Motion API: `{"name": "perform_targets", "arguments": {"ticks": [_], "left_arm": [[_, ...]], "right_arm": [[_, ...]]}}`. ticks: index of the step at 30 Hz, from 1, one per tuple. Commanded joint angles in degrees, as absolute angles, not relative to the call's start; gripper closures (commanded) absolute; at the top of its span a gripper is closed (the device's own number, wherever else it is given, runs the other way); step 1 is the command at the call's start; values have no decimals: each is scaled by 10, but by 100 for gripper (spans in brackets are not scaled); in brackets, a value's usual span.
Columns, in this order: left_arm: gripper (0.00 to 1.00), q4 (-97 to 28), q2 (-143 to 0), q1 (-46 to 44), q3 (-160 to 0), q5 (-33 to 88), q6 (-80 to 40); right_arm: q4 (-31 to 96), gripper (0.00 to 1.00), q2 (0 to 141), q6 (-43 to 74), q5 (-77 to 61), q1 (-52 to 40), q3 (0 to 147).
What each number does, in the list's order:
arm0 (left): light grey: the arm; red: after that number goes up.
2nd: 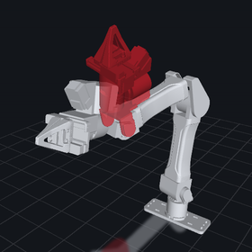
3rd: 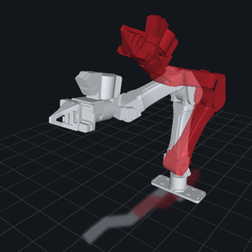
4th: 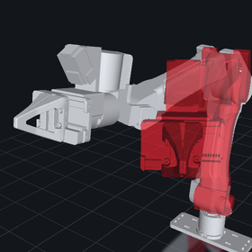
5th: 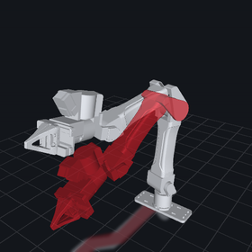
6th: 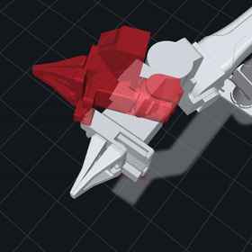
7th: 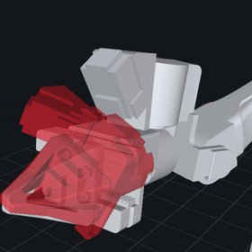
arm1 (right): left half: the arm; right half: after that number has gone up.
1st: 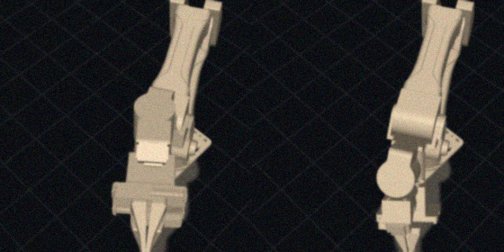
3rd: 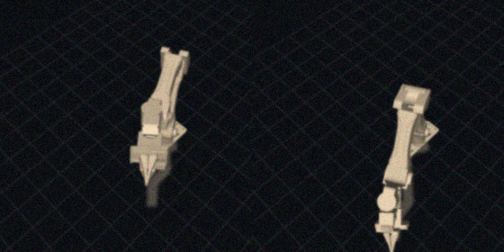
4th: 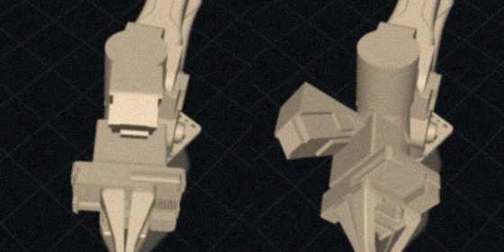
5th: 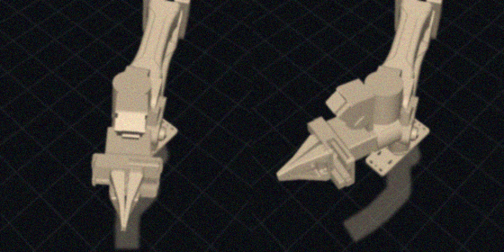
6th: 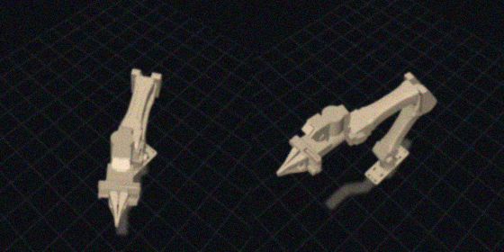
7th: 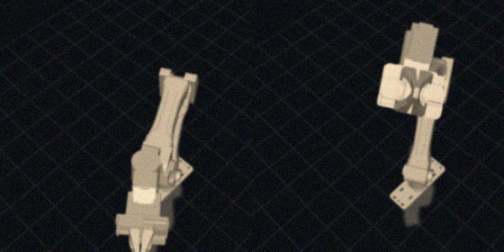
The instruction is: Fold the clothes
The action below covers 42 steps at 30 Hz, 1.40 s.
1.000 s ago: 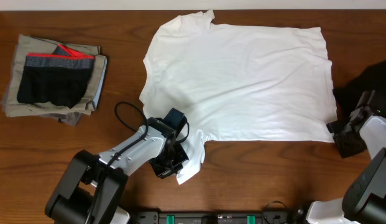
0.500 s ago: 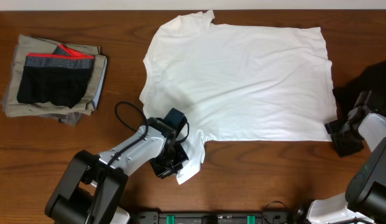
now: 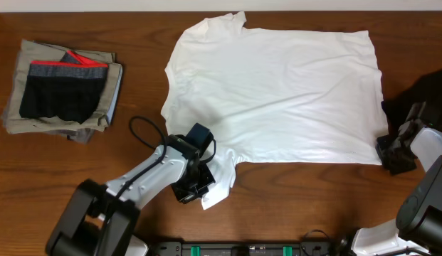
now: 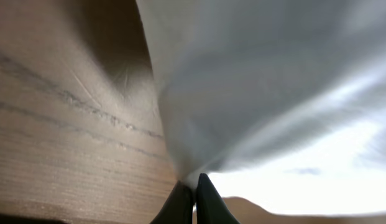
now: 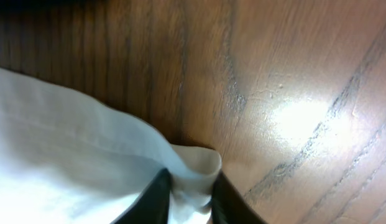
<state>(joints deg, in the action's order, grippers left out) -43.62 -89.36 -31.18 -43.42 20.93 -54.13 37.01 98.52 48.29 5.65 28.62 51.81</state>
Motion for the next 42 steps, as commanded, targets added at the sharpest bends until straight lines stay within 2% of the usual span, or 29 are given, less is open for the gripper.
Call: {"name": "perform_targets", "arguments": {"ticks": [1, 2, 10, 17, 24, 33, 42], "left_arm": [[94, -450, -864, -308, -427, 184, -536], [94, -456, -859, -308, -427, 179, -536], [94, -473, -832, -308, -427, 173, -536], [94, -484, -781, -308, -431, 170, -536], [94, -485, -693, -308, -440, 106, -536], [94, -385, -680, -293, -442, 67, -496], [94, -271, -681, -220, -442, 41, -415]], "right_arm": [[390, 95, 1014, 493, 71, 293, 505], [393, 98, 1014, 493, 71, 293, 506], [411, 98, 999, 496, 70, 293, 510], [439, 99, 933, 497, 71, 293, 511], [450, 99, 861, 497, 70, 293, 514], [441, 99, 852, 498, 71, 293, 514], [424, 98, 853, 502, 72, 293, 514]]}}
